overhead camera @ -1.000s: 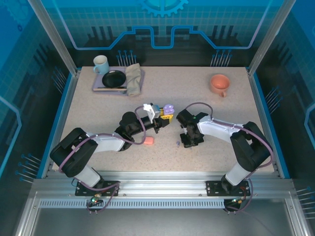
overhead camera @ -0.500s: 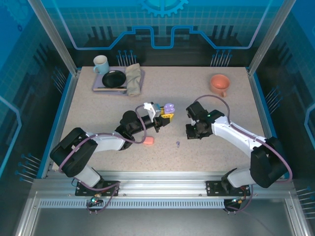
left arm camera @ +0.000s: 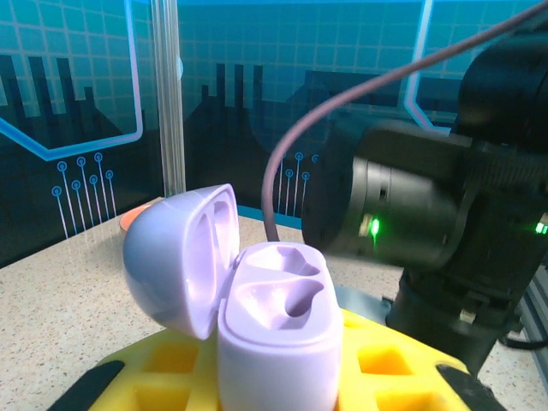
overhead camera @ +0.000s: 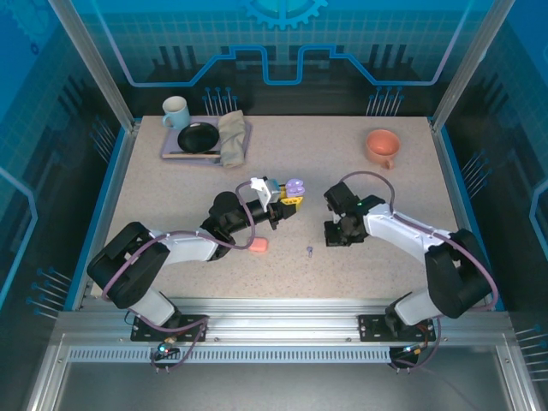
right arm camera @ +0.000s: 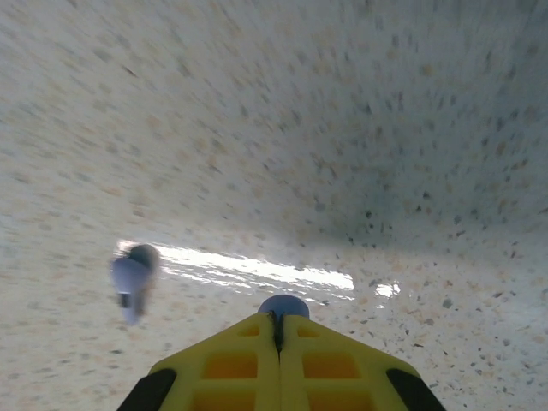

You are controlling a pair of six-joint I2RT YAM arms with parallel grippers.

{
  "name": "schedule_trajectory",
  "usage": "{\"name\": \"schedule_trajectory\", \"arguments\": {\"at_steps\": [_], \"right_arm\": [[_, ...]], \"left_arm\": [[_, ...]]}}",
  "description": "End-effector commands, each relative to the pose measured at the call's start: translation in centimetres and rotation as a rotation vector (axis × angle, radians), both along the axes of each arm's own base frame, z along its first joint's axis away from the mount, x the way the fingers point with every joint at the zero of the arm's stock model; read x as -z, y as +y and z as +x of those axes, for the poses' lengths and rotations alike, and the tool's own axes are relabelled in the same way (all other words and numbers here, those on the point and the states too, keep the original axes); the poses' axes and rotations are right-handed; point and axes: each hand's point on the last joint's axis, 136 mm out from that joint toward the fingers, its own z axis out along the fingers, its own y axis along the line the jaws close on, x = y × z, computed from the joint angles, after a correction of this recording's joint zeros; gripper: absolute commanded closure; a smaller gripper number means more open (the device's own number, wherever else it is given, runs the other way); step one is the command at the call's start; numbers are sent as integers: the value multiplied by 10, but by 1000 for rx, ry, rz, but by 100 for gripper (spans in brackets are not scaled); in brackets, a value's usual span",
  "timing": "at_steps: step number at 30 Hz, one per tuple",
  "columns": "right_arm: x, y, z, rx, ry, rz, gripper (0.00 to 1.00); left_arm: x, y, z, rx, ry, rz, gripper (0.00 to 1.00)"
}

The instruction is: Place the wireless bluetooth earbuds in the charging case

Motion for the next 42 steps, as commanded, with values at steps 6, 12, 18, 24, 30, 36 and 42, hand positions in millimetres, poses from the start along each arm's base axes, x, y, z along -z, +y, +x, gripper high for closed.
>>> {"name": "schedule_trajectory", "arguments": {"at_steps": [6, 12, 18, 24, 30, 36, 42], "right_arm": [[28, -13, -17, 33, 59, -44, 96], [32, -14, -21, 22, 75, -64, 86], [36, -14, -23, 14, 91, -92, 78], [37, -12, -24, 2, 100, -111, 74], [39, -10, -26, -2, 108, -120, 72], [43, -10, -26, 2, 130, -134, 73], [42, -10, -26, 3, 156, -162, 73]], "left_arm": [[-12, 0, 3, 5, -19, -23, 100], [-13, 0, 3, 6, -19, -28, 100], [-11, 2, 2, 1, -22, -26, 100], [-10, 2, 1, 0, -21, -25, 100], [-9, 2, 2, -2, -23, -25, 100], [-9, 3, 2, -1, -19, -27, 100], [-9, 3, 1, -5, -22, -25, 100]]}}
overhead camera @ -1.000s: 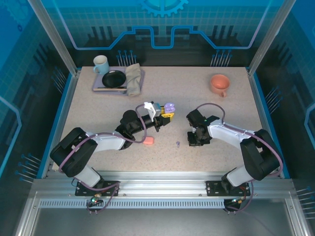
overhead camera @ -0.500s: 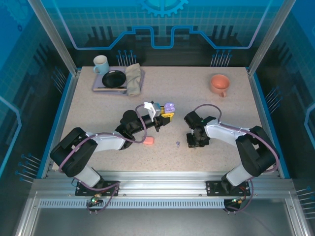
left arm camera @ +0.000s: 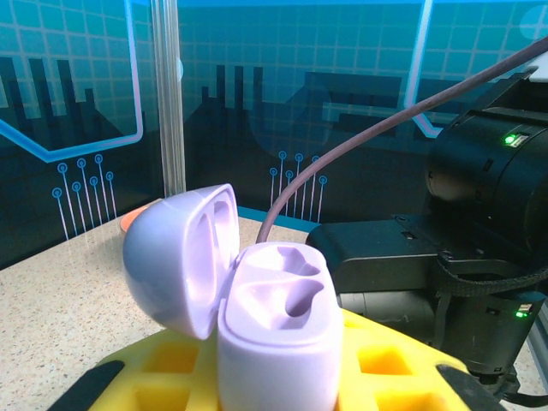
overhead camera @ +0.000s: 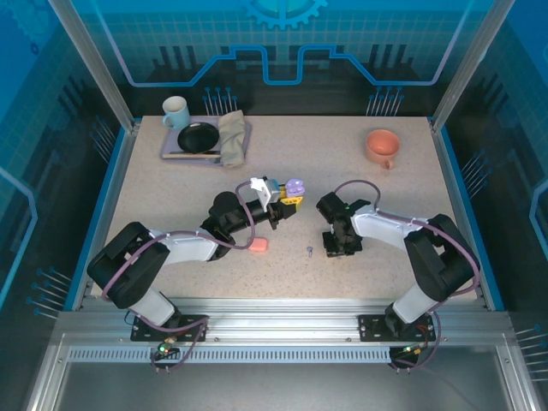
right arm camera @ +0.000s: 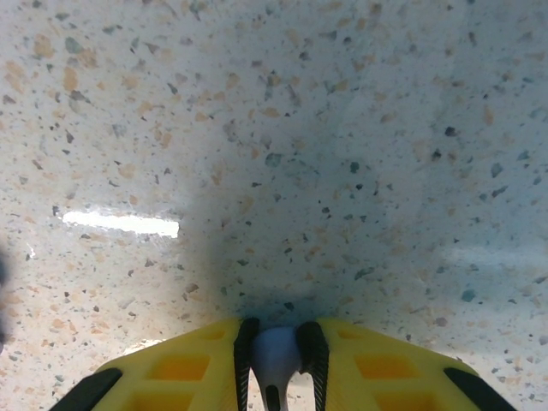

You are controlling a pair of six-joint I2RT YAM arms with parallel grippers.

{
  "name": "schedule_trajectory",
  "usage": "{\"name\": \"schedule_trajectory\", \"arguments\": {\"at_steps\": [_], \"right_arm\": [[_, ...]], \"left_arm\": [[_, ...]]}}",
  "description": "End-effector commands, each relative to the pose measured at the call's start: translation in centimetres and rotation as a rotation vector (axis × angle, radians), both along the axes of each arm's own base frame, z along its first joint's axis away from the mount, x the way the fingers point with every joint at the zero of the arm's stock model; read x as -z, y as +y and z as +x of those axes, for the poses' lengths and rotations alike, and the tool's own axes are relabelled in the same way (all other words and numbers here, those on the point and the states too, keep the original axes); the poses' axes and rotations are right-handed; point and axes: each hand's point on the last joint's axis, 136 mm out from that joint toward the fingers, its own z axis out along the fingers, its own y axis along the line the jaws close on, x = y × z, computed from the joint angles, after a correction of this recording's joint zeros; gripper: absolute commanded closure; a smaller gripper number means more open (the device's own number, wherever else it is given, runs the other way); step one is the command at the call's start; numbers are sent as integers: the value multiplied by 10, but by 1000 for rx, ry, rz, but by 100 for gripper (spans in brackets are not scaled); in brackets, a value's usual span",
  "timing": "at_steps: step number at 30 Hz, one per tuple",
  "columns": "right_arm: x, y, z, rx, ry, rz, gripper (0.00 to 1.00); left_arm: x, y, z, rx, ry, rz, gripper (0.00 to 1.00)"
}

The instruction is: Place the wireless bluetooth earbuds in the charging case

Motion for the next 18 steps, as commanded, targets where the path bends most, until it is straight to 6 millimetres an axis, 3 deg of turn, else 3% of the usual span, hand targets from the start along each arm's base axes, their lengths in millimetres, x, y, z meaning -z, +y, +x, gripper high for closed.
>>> {"name": "schedule_trajectory", "arguments": {"at_steps": [1, 12, 18], "right_arm": [[7, -4, -10, 1, 51, -52, 73], [-22, -1, -42, 29, 33, 4, 64], [-27, -3, -33, 26, 8, -17, 56]], "left_arm": [[-8, 3, 1, -4, -19, -23, 100], [-9, 4, 1, -3, -22, -25, 100], [-9, 4, 0, -4, -23, -25, 100]]}}
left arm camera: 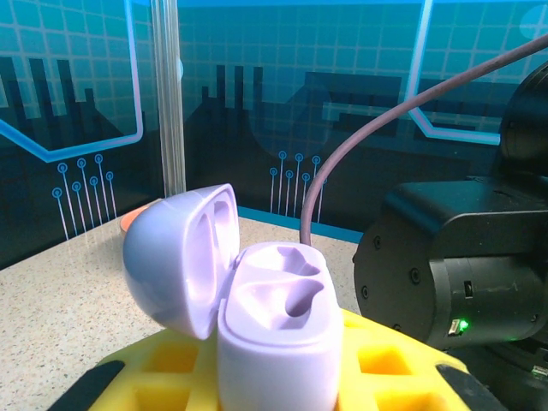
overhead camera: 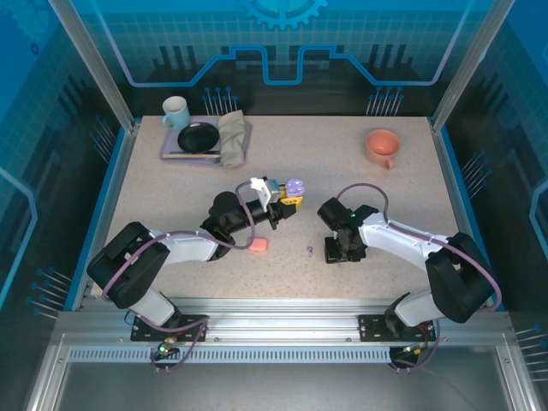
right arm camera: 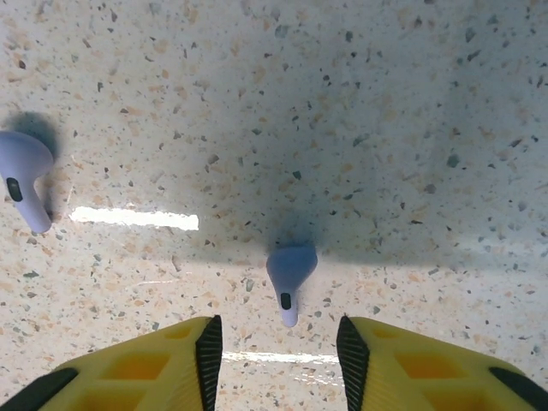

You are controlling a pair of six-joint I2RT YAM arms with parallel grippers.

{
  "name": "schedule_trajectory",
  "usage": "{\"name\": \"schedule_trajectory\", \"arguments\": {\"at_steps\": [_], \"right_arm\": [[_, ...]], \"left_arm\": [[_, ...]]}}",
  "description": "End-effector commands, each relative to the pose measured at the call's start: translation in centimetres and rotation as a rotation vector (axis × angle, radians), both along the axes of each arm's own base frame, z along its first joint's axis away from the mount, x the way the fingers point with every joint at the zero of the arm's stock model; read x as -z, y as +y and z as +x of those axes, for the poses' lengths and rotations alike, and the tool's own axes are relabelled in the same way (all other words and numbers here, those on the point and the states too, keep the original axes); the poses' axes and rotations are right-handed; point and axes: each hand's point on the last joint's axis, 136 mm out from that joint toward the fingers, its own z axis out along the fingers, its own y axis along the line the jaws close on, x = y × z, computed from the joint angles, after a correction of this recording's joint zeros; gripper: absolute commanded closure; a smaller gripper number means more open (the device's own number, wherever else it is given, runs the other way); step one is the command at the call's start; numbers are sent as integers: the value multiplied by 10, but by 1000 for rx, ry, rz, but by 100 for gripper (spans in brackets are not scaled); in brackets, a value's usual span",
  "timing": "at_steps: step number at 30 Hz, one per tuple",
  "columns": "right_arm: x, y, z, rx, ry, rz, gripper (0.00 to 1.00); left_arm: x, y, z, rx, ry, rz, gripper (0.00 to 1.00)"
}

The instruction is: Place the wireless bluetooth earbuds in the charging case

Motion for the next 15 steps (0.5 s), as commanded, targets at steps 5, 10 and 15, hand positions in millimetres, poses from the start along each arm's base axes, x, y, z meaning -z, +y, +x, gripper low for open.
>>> {"name": "schedule_trajectory", "arguments": {"at_steps": [5, 10, 15], "right_arm": [[10, -7, 0, 19, 56, -93, 56], [10, 2, 13, 79, 32, -76, 57], [17, 5, 15, 108, 46, -74, 57]], "left_arm": [[-11, 4, 1, -6, -25, -25, 100], [-12, 4, 1, -5, -27, -29, 100], [-11, 5, 1, -7, -27, -27, 100]]}}
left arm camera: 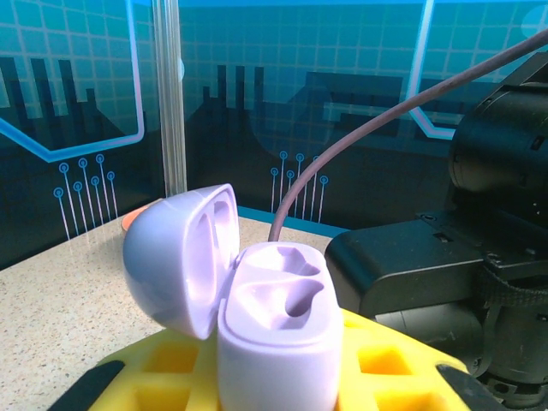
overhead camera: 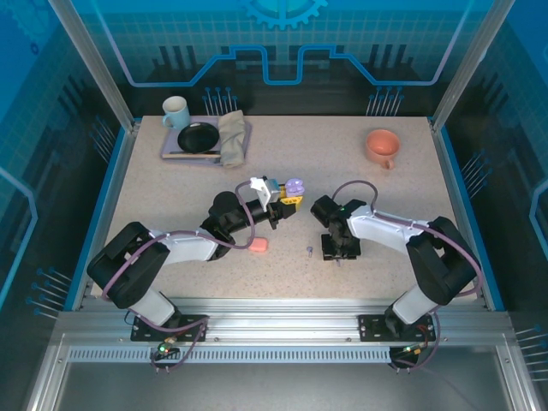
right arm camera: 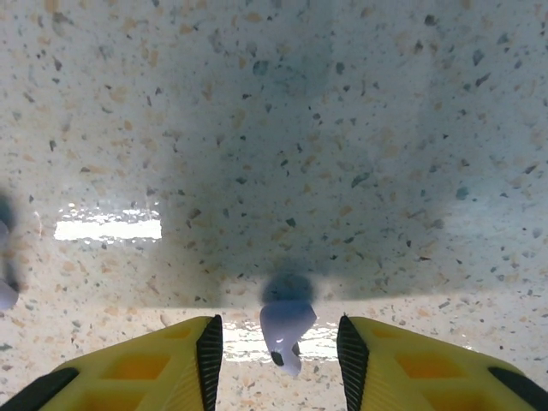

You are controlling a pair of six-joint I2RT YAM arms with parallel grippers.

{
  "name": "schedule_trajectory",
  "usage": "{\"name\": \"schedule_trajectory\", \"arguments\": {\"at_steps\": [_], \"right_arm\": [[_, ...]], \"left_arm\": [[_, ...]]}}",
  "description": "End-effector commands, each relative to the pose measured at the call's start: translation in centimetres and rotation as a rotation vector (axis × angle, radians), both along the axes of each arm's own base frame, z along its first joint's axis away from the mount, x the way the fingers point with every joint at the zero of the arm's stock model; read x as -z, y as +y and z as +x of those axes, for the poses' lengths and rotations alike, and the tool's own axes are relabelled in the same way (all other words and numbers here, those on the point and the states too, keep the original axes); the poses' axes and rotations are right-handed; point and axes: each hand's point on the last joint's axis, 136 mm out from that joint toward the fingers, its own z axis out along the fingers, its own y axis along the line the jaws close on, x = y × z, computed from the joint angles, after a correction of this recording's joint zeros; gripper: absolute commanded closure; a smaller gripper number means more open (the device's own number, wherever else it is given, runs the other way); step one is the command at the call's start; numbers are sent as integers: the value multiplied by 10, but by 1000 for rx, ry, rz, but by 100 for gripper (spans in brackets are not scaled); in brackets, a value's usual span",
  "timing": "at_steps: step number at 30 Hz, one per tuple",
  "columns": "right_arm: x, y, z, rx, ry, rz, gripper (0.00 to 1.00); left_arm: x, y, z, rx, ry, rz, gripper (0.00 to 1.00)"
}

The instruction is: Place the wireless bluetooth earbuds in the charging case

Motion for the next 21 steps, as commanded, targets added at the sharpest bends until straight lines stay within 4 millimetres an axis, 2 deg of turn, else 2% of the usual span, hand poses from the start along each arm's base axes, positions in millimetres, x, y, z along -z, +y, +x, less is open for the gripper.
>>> {"name": "schedule_trajectory", "arguments": {"at_steps": [1, 8, 10, 21], "right_arm": [[4, 1, 2, 45, 6, -17, 58], [13, -7, 1, 107, 10, -41, 60], [20, -15, -6, 127, 32, -59, 61], [24, -25, -5, 184, 28, -53, 67]], "left_arm": [[-12, 4, 0, -4, -29, -28, 100], [-9, 5, -1, -4, -23, -27, 100], [-9, 5, -1, -4, -24, -28, 100], [-8, 5, -1, -5, -20, -28, 100]]}}
